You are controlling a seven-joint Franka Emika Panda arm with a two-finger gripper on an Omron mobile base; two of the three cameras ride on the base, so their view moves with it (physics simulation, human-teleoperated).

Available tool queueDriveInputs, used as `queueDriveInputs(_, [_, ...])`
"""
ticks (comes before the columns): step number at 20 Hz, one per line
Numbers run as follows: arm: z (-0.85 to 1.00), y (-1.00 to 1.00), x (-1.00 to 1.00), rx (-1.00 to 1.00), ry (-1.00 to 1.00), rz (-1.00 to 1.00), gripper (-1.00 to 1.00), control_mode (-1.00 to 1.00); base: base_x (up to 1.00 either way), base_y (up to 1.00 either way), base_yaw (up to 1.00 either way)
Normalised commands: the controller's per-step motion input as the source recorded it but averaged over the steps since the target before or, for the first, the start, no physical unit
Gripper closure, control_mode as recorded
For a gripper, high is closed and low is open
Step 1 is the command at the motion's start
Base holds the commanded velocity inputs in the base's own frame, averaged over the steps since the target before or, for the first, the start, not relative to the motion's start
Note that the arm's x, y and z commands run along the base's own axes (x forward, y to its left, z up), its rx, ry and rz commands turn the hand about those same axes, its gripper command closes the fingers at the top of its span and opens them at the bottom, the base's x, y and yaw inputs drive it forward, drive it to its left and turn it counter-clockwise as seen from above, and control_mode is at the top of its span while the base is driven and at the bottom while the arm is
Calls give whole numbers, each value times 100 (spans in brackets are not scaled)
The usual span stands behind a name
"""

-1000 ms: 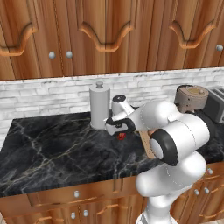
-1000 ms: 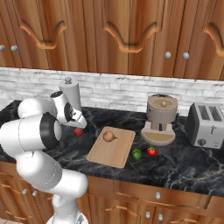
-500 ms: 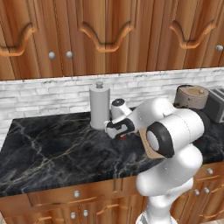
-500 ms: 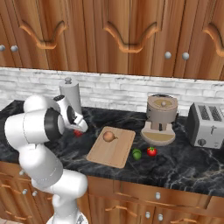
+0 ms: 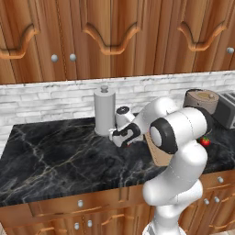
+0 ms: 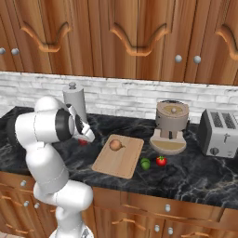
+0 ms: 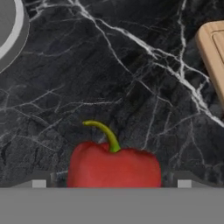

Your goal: Place the avocado, onion, tomato, and bell pepper on the cutting board.

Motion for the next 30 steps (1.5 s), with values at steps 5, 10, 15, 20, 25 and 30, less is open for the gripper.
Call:
queueDriveInputs(5, [-22, 0, 1, 0, 3, -1, 100, -100, 0, 0, 0])
queueDriveInputs(10, [-13, 0, 0, 0, 5, 0, 100, -100, 0, 0, 0])
queueDriveInputs(15, [39, -23, -24, 0, 0, 0, 100, -100, 0, 0, 0])
queueDriveInputs(20, [45, -31, -38, 0, 0, 0, 100, -100, 0, 0, 0])
queueDriveInputs(25, [47, -50, -20, 0, 1, 0, 100, -100, 0, 0, 0])
queueDriveInputs(30, [30, -68, -16, 0, -1, 0, 100, -100, 0, 0, 0])
